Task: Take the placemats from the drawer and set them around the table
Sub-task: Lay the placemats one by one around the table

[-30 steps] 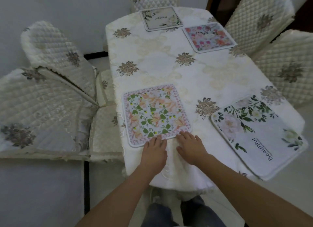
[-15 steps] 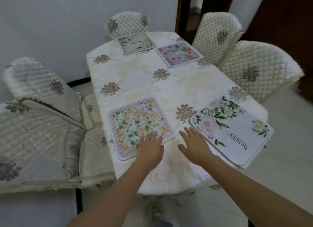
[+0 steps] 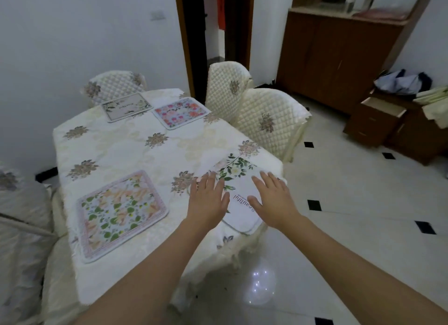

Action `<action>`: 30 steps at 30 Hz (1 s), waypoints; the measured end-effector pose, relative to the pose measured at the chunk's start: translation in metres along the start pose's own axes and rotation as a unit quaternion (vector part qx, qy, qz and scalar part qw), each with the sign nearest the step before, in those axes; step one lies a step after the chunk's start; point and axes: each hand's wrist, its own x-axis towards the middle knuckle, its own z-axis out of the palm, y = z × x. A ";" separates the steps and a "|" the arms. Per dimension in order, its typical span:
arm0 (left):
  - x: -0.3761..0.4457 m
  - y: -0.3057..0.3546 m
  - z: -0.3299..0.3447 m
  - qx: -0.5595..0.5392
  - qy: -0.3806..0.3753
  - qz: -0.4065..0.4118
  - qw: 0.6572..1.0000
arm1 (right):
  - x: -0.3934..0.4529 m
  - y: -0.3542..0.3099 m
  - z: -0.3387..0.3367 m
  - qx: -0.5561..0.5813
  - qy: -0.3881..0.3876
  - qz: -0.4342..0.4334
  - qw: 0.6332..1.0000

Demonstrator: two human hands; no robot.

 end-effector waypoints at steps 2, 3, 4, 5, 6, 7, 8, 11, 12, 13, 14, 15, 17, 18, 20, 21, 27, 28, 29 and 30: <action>0.006 0.035 -0.003 0.002 0.004 0.006 1.000 | -0.011 0.033 -0.014 0.003 0.011 0.017 1.000; 0.009 0.050 -0.003 -0.002 0.002 0.007 1.000 | -0.016 0.048 -0.021 0.007 0.017 0.026 0.999; 0.013 0.063 -0.002 -0.007 -0.004 0.007 1.000 | -0.021 0.062 -0.026 0.012 0.023 0.033 0.999; 0.016 0.075 0.000 -0.008 -0.007 0.009 1.000 | -0.025 0.074 -0.030 0.017 0.028 0.041 0.999; 0.018 0.087 0.002 -0.003 -0.005 0.012 1.000 | -0.029 0.085 -0.033 0.021 0.031 0.047 0.998; 0.020 0.096 0.003 0.003 -0.004 0.015 1.000 | -0.033 0.095 -0.036 0.027 0.033 0.052 0.998; 0.023 0.106 0.005 0.006 -0.007 0.018 1.000 | -0.036 0.103 -0.038 0.035 0.033 0.056 0.997; 0.033 0.127 0.011 0.008 -0.019 0.029 0.999 | -0.039 0.124 -0.039 0.044 0.032 0.066 0.996; 0.037 0.132 0.012 0.009 -0.017 0.033 0.999 | -0.037 0.130 -0.038 0.046 0.032 0.069 0.996; 0.041 0.136 0.014 0.011 -0.016 0.036 0.999 | -0.035 0.135 -0.037 0.050 0.031 0.072 0.996; 0.045 0.138 0.015 0.013 -0.019 0.038 0.999 | -0.031 0.140 -0.035 0.054 0.028 0.074 0.995; 0.051 0.138 0.018 0.013 -0.023 0.039 0.999 | -0.027 0.143 -0.034 0.059 0.025 0.076 0.995; 0.066 0.135 0.023 0.006 -0.033 0.032 0.999 | -0.015 0.147 -0.031 0.064 0.018 0.072 0.995; 0.074 0.132 0.025 0.002 -0.029 0.026 0.999 | -0.008 0.148 -0.031 0.065 0.017 0.068 0.995; 0.089 0.125 0.035 0.004 -0.031 0.013 0.999 | 0.010 0.150 -0.030 0.062 0.017 0.056 0.996; 0.096 0.121 0.040 0.006 -0.040 0.007 0.999 | 0.019 0.150 -0.029 0.063 0.016 0.053 0.997; 0.125 0.098 0.079 -0.006 -0.078 -0.021 0.997 | 0.070 0.150 -0.015 0.043 -0.027 0.035 0.998; 0.127 0.094 0.083 -0.012 -0.083 -0.031 0.996 | 0.077 0.150 -0.011 0.038 -0.037 0.032 0.998; 0.127 0.088 0.087 -0.020 -0.087 -0.042 0.995 | 0.084 0.149 -0.008 0.036 -0.046 0.028 0.998; 0.125 0.082 0.091 -0.028 -0.092 -0.055 0.994 | 0.092 0.147 -0.006 0.034 -0.058 0.022 0.998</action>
